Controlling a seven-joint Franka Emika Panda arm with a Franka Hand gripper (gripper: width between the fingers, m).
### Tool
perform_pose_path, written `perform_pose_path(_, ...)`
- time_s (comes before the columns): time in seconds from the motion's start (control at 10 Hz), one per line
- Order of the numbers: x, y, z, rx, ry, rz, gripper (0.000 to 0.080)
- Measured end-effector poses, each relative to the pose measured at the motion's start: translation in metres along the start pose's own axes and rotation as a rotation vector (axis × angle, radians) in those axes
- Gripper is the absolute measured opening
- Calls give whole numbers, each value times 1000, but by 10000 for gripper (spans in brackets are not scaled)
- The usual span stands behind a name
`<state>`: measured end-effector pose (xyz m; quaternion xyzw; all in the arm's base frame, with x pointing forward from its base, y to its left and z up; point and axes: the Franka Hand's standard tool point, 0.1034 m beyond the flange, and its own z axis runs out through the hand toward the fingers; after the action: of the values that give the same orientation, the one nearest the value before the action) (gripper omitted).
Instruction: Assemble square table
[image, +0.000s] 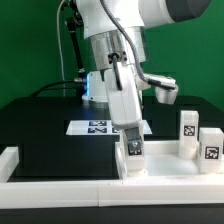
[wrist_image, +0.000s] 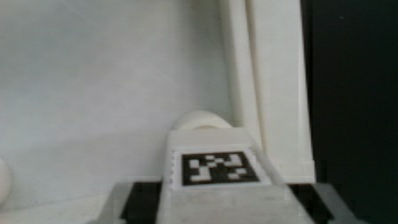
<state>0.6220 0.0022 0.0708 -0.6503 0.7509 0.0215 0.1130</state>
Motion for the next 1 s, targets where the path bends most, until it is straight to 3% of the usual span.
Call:
perform_pose_path(0.1,0,0,1,-1,1,-13,287)
perform_pose_path(0.2,0,0,1,-1,3,-63,460)
perform_pose_path(0.3,-3,-2,0,6,23,-217,460)
perform_pose_path(0.4,-10,-4,0,12,58,-425,604)
perform_pose_path(0.8,-8,-3,0,-13,76,-761,647)
perform_pose_path(1.0,-13,-4,0,-81,114,-1252,649)
